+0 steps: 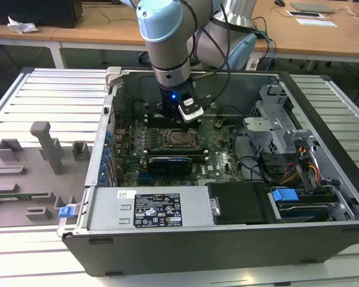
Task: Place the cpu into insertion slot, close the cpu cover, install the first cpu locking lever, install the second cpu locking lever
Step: 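Install the first cpu locking lever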
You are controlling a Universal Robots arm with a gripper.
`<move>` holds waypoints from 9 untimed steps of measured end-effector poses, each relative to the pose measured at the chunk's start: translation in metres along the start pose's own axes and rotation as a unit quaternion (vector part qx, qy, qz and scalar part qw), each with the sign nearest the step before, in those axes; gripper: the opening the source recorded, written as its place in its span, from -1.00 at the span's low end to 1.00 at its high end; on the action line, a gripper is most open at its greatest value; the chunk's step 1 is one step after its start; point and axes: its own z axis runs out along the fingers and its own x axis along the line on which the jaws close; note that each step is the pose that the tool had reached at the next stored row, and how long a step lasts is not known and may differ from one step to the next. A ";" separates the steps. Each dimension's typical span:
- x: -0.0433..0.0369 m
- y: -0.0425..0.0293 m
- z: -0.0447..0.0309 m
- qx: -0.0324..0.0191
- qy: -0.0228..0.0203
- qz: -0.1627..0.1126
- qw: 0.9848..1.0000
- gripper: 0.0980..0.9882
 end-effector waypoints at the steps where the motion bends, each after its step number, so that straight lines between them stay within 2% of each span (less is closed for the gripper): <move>1: -0.0005 0.0005 -0.0018 0.001 0.000 0.000 1.000 -0.98; 2: -0.0010 0.0010 -0.0043 0.003 -0.001 -0.001 1.000 -0.98; 6: -0.0019 0.0021 -0.0089 0.031 -0.005 -0.008 0.999 -0.98; 7: -0.0023 0.0026 -0.0109 0.037 -0.006 -0.009 0.999 -0.98; 9: -0.0032 0.0035 -0.0148 0.045 -0.008 -0.011 0.999 -0.98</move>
